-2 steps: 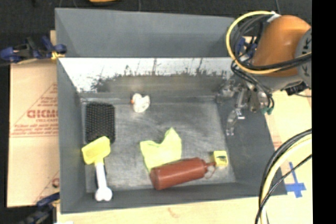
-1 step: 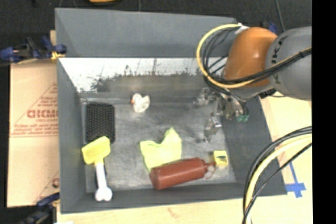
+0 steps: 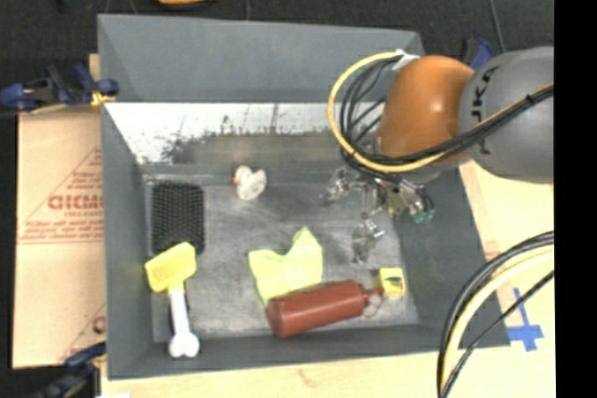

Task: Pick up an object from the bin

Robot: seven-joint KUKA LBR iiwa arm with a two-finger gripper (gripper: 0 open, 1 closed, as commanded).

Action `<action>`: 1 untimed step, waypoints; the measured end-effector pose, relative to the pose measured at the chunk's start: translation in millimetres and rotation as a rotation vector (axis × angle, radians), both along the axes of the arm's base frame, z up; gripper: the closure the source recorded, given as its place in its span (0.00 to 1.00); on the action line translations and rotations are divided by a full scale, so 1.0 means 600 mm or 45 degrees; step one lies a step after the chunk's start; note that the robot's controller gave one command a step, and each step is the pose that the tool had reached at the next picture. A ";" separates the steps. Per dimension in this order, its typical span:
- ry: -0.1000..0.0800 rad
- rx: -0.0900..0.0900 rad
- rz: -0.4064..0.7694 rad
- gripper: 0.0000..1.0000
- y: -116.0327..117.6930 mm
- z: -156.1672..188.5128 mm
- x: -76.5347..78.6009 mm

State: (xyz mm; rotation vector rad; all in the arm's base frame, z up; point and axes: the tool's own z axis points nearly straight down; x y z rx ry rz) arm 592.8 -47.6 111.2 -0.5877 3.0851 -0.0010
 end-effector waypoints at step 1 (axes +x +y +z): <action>-0.001 0.000 0.103 0.00 0.089 -0.016 0.007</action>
Offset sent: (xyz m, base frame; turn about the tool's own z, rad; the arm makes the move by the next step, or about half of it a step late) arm -0.0152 0.0861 -0.0412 -0.1951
